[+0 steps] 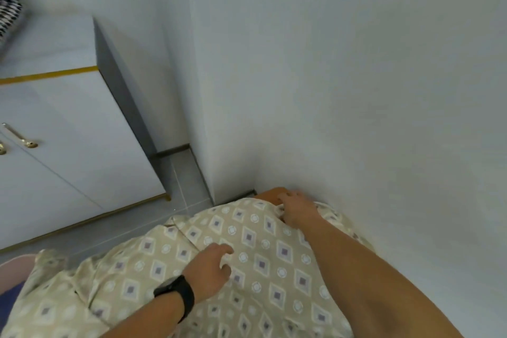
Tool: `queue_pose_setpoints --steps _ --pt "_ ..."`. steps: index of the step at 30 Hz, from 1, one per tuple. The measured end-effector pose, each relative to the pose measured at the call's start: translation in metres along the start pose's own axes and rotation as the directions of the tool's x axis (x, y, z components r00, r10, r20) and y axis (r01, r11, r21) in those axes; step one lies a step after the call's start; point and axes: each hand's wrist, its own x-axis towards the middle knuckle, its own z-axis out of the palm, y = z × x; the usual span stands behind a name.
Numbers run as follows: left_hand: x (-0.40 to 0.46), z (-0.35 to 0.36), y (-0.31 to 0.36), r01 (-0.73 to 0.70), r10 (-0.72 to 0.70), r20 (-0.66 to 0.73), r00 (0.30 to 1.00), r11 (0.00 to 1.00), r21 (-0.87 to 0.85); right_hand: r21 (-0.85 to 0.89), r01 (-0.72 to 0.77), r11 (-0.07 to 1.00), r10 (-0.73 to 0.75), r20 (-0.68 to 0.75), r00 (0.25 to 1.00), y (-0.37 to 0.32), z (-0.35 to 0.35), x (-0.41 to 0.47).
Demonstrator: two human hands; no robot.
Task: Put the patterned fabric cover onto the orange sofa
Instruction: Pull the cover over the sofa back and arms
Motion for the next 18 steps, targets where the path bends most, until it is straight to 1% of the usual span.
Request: queue_pose_setpoints --steps 3,6,10,13,14,15,16,17,18 --pt "0.020 -0.009 0.012 -0.013 0.015 -0.044 0.999 0.998 0.056 -0.114 0.032 0.993 -0.022 0.085 0.996 -0.002 0.014 0.019" --pt "0.039 -0.008 0.018 0.001 0.004 -0.057 0.998 0.996 0.089 -0.166 0.018 0.986 -0.007 0.063 0.998 0.001 0.025 0.031" --pt "0.050 0.014 0.022 -0.005 0.004 0.012 1.000 0.997 0.079 -0.214 0.021 0.977 -0.021 0.000 1.000 0.006 0.028 0.046" --pt "0.051 0.029 0.020 0.008 -0.009 0.032 0.999 0.999 0.052 -0.281 0.030 0.959 -0.013 0.060 0.998 0.013 0.025 0.051" --pt "0.051 0.031 0.019 0.010 -0.012 0.038 0.999 0.999 0.052 -0.262 0.020 0.965 0.003 0.087 0.996 0.017 0.021 0.053" --pt "0.051 0.033 0.017 0.018 -0.021 0.044 0.999 0.999 0.049 -0.171 -0.024 0.985 0.039 0.083 0.996 0.021 0.015 0.059" --pt "0.050 0.034 0.014 0.030 -0.032 0.049 0.998 0.999 0.041 -0.009 -0.093 0.996 0.093 0.037 0.995 0.023 0.006 0.065" --pt "0.051 0.033 0.013 0.036 -0.037 0.052 0.998 0.999 0.037 0.253 -0.167 0.953 0.192 -0.075 0.979 0.026 -0.006 0.073" --pt "0.051 0.032 0.012 0.038 -0.040 0.051 0.998 0.999 0.036 0.521 -0.188 0.832 0.337 -0.206 0.919 0.026 -0.021 0.079"
